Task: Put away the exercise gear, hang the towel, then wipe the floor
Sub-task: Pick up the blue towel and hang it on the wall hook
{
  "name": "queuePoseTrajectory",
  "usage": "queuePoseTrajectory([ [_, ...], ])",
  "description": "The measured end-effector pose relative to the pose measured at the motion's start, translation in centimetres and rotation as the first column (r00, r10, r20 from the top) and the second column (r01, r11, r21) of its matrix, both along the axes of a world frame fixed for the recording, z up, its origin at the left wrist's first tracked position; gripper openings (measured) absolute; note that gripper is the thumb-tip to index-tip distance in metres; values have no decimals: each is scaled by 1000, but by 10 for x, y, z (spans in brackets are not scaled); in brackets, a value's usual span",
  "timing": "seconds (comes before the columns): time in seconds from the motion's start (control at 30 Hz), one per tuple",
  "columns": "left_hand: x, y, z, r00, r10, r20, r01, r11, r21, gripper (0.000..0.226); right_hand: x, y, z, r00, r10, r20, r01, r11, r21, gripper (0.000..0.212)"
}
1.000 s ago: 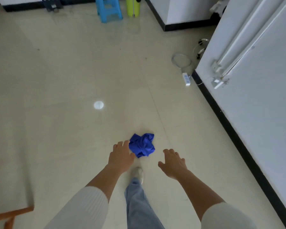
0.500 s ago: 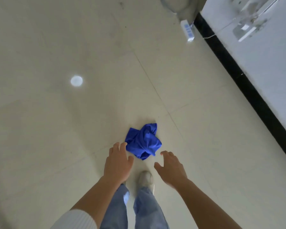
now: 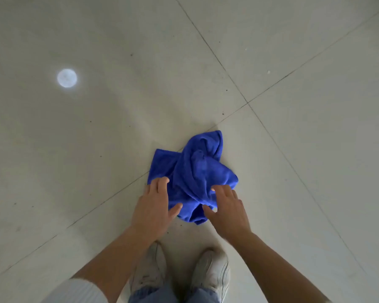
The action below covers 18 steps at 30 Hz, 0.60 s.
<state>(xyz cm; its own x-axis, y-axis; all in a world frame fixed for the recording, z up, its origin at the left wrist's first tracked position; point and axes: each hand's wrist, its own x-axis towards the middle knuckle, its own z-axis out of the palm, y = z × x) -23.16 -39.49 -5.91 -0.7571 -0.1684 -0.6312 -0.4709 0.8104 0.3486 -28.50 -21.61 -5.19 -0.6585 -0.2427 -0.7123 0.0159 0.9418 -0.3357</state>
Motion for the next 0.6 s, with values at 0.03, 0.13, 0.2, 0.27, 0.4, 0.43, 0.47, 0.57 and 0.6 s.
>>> queuePoseTrajectory([
  [0.03,-2,1,-11,1000,-18,21,18,1000,-7,60,-2,-4,-10,1000,-5,-15,5,1000,-3,28],
  [0.13,-9,4,-21,990,-99,105,104,994,-38,31,-8,-6,-23,996,-83,27,84,996,-26,7],
  [0.2,-16,5,-12,997,-16,76,14,999,30,18,-13,-3,-11,944,-293,152,311,944,-109,14],
  [0.27,-22,8,12,994,103,30,-106,984,141,21,-18,2,15,858,-455,236,499,848,-179,13],
  [0.4,-40,15,105,971,227,-79,-199,943,266,17,-29,10,110,717,-651,250,697,666,-266,10],
  [0.43,-45,17,134,964,242,-109,-202,936,287,16,-33,11,140,687,-683,247,725,628,-282,11],
  [0.47,-49,18,166,956,255,-143,-203,931,302,16,-36,12,172,665,-709,236,743,597,-302,14],
  [0.57,-63,23,271,928,294,-229,-205,916,344,15,-46,22,280,630,-746,215,759,535,-371,18],
  [0.6,-66,24,308,920,304,-246,-203,909,364,15,-49,26,320,623,-751,218,761,517,-392,17],
])
